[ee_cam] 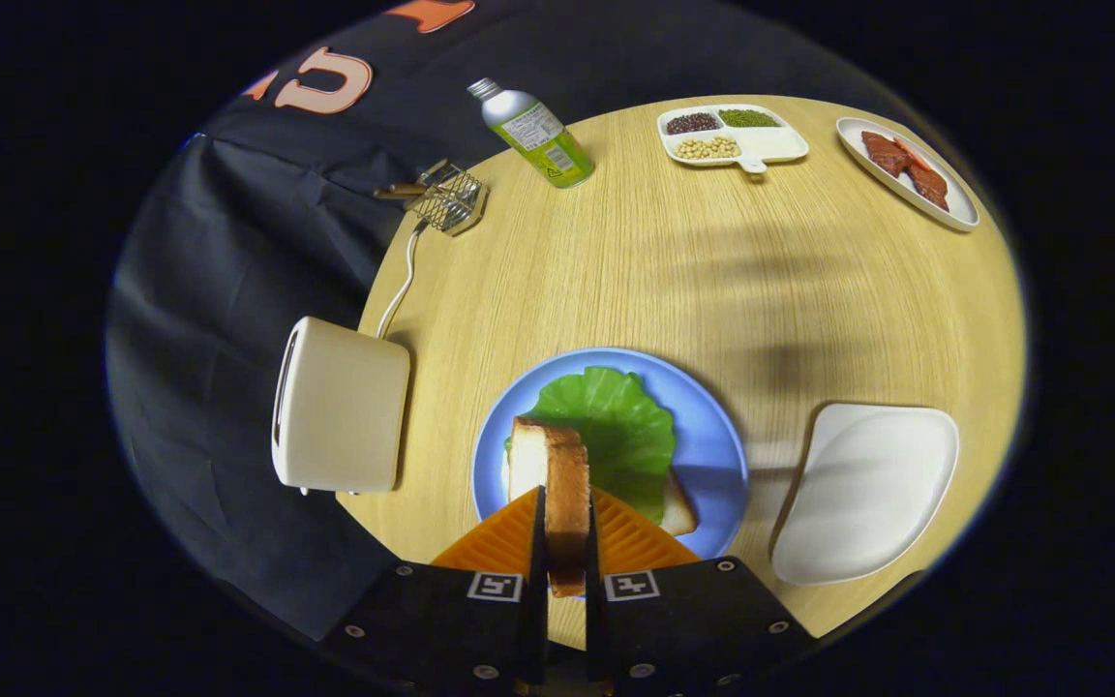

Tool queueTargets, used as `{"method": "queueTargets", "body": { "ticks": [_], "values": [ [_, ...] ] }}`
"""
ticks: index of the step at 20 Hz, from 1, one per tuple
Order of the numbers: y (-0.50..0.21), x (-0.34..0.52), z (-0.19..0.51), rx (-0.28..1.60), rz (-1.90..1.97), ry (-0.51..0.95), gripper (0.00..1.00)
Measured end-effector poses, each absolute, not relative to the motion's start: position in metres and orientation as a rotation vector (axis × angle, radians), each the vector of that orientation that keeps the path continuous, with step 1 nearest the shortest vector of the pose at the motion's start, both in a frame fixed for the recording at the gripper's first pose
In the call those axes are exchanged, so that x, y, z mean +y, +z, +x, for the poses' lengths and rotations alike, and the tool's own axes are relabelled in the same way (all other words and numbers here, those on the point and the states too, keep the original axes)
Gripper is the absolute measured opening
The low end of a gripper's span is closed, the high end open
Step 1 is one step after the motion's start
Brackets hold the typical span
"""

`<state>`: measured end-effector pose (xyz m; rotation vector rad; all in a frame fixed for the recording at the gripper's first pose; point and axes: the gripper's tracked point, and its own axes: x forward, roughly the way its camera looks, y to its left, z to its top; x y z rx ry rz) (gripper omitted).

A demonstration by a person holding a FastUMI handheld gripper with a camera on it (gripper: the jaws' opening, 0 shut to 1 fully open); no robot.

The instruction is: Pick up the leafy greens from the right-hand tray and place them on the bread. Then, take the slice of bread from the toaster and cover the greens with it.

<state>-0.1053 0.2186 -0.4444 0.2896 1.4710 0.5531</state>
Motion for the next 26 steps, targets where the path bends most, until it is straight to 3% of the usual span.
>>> {"method": "queueTargets", "body": {
  "ticks": [6, 9, 11, 17, 26],
  "values": [
    [-0.448, 0.200, -0.089, 1.367, 0.177, 0.515, 0.48],
    [-0.426, 0.193, -0.066, 1.254, 0.139, 0.505, 0.75],
    [-0.401, 0.190, -0.047, 1.160, 0.134, 0.498, 0.84],
    [-0.284, 0.174, 0.013, 0.798, 0.130, 0.461, 0.96],
    [-0.103, 0.106, 0.053, 0.330, 0.057, 0.313, 0.98]
  ]
}}
